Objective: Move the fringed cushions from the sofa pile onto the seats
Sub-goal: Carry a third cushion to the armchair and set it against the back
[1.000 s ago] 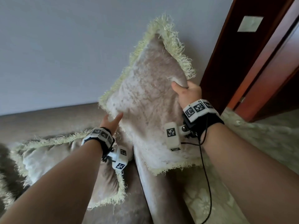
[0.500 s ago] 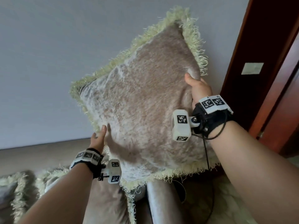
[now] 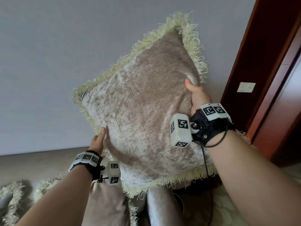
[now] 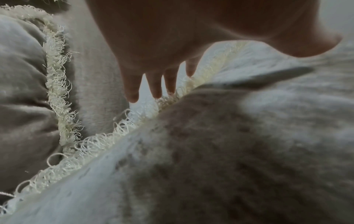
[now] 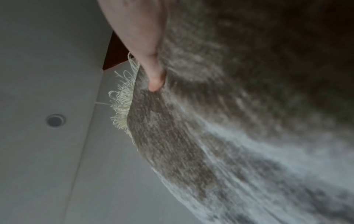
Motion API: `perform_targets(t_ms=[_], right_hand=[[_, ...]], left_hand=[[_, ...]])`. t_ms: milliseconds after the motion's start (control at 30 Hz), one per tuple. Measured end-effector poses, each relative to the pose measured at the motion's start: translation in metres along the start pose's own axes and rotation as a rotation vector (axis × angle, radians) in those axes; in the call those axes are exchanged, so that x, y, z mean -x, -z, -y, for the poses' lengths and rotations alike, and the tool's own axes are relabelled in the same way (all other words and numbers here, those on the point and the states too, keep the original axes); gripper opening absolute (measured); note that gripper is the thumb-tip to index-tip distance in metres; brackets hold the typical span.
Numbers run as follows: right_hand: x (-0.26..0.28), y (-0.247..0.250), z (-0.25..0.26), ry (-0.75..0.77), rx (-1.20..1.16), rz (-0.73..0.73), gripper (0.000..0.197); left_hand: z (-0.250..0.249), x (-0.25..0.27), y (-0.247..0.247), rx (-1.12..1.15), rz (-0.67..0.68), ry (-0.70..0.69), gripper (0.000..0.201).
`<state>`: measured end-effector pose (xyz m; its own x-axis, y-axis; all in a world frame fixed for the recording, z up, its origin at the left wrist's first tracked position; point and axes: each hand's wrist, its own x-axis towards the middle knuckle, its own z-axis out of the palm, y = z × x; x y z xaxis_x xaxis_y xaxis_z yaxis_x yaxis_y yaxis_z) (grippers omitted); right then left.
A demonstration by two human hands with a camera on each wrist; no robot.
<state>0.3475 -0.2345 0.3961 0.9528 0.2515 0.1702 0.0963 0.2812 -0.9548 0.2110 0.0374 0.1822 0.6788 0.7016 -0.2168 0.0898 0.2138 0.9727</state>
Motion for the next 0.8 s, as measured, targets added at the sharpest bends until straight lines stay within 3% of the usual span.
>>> perform_targets(t_ms=[100,233,367,500,633,700,800], right_hand=[[0.025,-0.024,0.015,0.044,-0.001,0.002,0.063],[0.049,-0.049,0.028,0.078,0.005,0.020,0.071],[0.076,-0.070,0.031,0.130,0.002,-0.018,0.066],[0.106,-0.090,0.026,0.255,0.031,-0.088,0.033],[0.122,-0.112,0.000,0.259,0.187,-0.048,0.013],[0.123,-0.123,-0.021,0.211,0.297,-0.004,0.013],[0.124,-0.140,-0.052,0.124,0.376,0.062,0.031]], left_hand=[[-0.009,0.007,0.027,-0.005,0.053,-0.006,0.152],[-0.031,0.001,0.069,0.029,0.048,0.040,0.174],[-0.072,0.044,0.097,0.118,0.080,0.136,0.164],[-0.077,0.044,0.138,0.143,0.080,0.066,0.162],[-0.070,0.041,0.196,0.163,0.002,-0.020,0.163],[-0.071,0.057,0.220,0.168,-0.060,-0.087,0.160],[-0.073,0.081,0.249,0.190,-0.178,-0.165,0.139]])
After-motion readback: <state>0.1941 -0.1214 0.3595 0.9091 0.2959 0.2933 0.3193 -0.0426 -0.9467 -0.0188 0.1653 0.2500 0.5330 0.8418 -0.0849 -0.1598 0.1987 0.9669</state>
